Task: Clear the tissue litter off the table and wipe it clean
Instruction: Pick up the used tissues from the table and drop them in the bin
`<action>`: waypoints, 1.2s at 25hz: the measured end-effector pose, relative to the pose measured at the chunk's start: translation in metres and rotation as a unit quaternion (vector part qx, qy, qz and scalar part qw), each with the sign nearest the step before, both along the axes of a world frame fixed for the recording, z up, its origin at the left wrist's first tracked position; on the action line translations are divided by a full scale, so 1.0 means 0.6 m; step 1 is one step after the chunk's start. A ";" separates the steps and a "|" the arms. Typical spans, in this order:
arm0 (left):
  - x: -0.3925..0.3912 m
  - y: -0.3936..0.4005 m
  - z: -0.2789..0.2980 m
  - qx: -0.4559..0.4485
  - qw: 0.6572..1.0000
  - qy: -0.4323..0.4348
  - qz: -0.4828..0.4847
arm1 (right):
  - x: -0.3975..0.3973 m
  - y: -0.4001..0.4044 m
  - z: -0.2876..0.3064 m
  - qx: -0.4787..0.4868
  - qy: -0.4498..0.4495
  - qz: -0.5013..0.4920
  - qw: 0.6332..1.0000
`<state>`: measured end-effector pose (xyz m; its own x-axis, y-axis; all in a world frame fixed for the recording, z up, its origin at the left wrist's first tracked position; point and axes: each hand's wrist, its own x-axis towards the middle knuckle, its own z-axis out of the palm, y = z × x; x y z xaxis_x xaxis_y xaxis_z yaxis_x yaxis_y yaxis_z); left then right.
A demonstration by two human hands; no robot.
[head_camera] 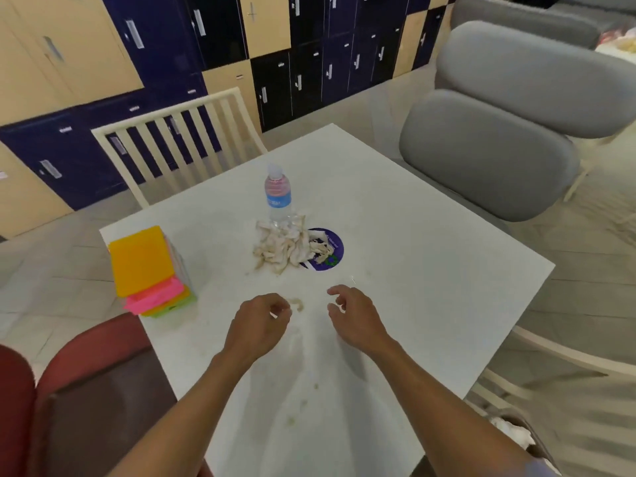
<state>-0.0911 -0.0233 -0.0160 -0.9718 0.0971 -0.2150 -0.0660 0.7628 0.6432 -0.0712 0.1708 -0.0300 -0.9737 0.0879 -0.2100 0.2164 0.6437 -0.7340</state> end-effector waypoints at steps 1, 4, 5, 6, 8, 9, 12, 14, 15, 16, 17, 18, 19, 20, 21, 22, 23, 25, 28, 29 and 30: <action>-0.014 -0.016 -0.004 0.008 1.000 -0.003 0.010 | -0.024 -0.017 -0.001 0.000 -0.003 0.009 1.000; -0.053 -0.058 -0.018 0.029 0.999 -0.022 0.030 | -0.100 -0.064 -0.011 0.006 -0.012 0.039 0.999; -0.065 -0.069 -0.023 0.038 0.998 -0.028 0.036 | -0.126 -0.077 -0.016 0.013 -0.012 0.048 0.999; -0.077 -0.081 -0.029 0.050 0.997 -0.033 0.045 | -0.151 -0.089 -0.023 0.025 -0.009 0.057 0.998; -0.095 -0.098 -0.037 0.079 0.994 -0.043 0.065 | -0.195 -0.103 -0.037 0.066 0.001 0.071 0.995; -0.103 -0.105 -0.041 0.094 0.992 -0.049 0.075 | -0.214 -0.109 -0.043 0.087 0.000 0.076 0.993; -0.119 -0.118 -0.056 0.139 0.982 -0.075 0.099 | -0.249 -0.116 -0.066 0.144 -0.028 0.084 0.986; -0.122 -0.120 -0.064 0.170 0.974 -0.090 0.115 | -0.254 -0.115 -0.077 0.156 -0.013 0.076 0.985; -0.124 -0.120 -0.068 0.185 0.970 -0.100 0.125 | -0.251 -0.115 -0.078 0.151 0.009 0.066 0.986; -0.124 -0.120 -0.072 0.199 0.965 -0.109 0.132 | -0.245 -0.113 -0.079 0.146 0.034 0.053 0.987; -0.124 -0.118 -0.075 0.210 0.961 -0.115 0.136 | -0.236 -0.112 -0.079 0.145 0.051 0.042 0.987; -0.122 -0.115 -0.077 0.218 0.959 -0.120 0.139 | -0.226 -0.110 -0.078 0.143 0.058 0.037 0.987; -0.121 -0.110 -0.077 0.222 0.957 -0.126 0.139 | -0.218 -0.109 -0.076 0.139 0.059 0.034 0.988; -0.120 -0.105 -0.076 0.224 0.956 -0.130 0.138 | -0.211 -0.109 -0.074 0.130 0.060 0.026 0.989; -0.119 -0.100 -0.076 0.224 0.956 -0.134 0.136 | -0.209 -0.110 -0.070 0.121 0.065 0.015 0.990; -0.119 -0.094 -0.072 0.227 0.955 -0.137 0.137 | -0.211 -0.111 -0.064 0.109 0.075 -0.001 0.991; -0.119 -0.089 -0.067 0.242 0.949 -0.139 0.144 | -0.216 -0.113 -0.056 0.089 0.078 -0.015 0.993; -0.119 -0.080 -0.056 0.306 0.925 -0.146 0.170 | -0.220 -0.121 -0.033 -0.005 0.048 -0.029 0.998; -0.115 -0.078 -0.050 0.418 0.873 -0.167 0.188 | -0.192 -0.145 -0.001 -0.201 -0.038 -0.015 0.979; -0.113 -0.081 -0.055 0.426 0.871 -0.166 0.180 | -0.179 -0.151 0.006 -0.240 -0.065 0.007 0.969; -0.112 -0.084 -0.064 0.416 0.879 -0.157 0.173 | -0.169 -0.155 0.010 -0.260 -0.092 0.037 0.961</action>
